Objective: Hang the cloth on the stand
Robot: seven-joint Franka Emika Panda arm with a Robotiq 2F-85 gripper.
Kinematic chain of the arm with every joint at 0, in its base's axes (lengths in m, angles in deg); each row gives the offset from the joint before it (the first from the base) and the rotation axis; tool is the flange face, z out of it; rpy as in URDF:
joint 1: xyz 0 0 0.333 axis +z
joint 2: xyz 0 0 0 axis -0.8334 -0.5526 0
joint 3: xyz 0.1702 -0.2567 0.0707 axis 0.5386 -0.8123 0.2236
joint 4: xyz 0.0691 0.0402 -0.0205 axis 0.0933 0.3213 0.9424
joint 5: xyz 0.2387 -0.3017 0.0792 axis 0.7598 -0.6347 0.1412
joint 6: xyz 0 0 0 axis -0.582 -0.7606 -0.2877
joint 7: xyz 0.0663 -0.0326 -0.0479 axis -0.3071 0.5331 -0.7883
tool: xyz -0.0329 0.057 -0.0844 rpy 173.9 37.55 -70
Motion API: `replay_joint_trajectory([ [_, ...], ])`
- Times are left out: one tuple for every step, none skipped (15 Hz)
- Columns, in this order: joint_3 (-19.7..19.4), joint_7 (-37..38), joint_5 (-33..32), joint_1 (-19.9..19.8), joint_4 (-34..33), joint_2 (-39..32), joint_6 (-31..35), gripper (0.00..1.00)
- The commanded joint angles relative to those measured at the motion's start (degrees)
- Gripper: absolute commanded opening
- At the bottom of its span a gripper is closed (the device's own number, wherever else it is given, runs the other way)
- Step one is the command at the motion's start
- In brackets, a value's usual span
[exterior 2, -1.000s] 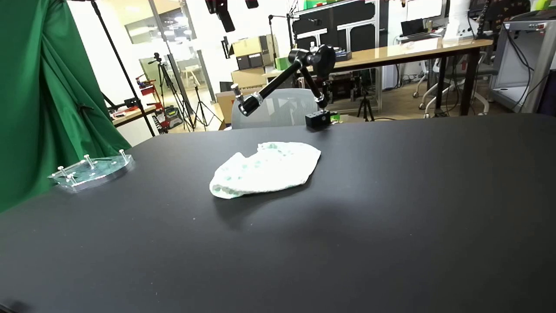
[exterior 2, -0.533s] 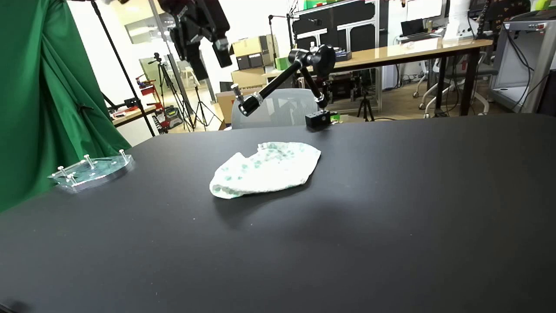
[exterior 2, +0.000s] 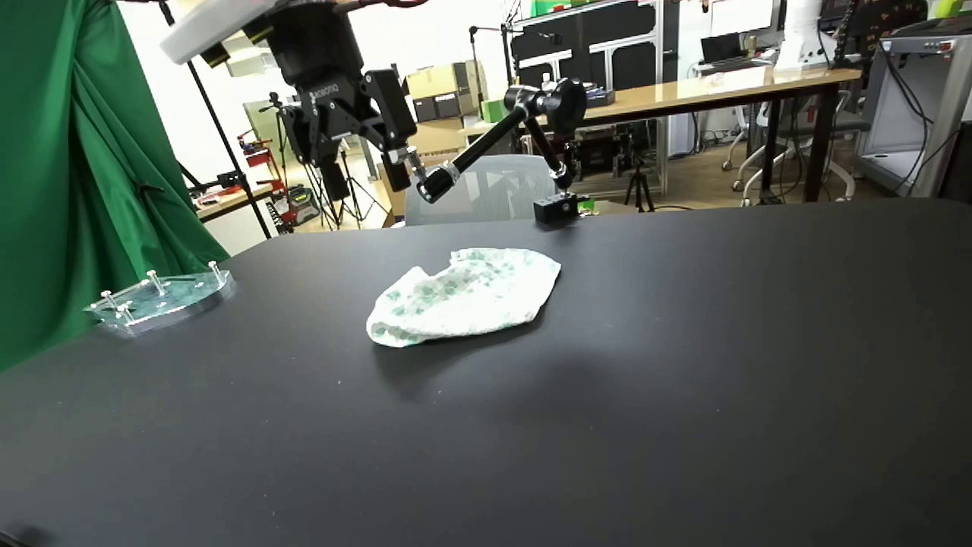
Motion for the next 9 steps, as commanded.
replay_joint_trajectory([
  [0.14, -0.58, 0.12, -0.19, -0.05, -0.11, -0.05, 1.00],
  [0.16, -0.78, 0.16, -0.19, -0.09, -0.11, -0.13, 1.00],
  [0.20, -0.85, 0.16, -0.19, -0.09, -0.11, -0.12, 1.00],
  [0.22, -0.86, 0.14, -0.18, -0.05, -0.13, -0.03, 1.00],
  [0.24, -1.13, 0.32, -0.22, 0.28, -0.38, 0.57, 1.00],
  [0.15, -1.04, -0.13, -0.20, 0.51, -0.74, 1.42, 1.00],
  [0.13, -1.49, -0.13, -0.26, 0.72, -1.20, 2.46, 1.00],
  [0.15, -2.51, 0.20, -0.40, 1.02, -1.74, 4.00, 1.00],
  [0.09, -3.54, 0.14, -0.50, 1.22, -2.35, 5.16, 1.00],
])
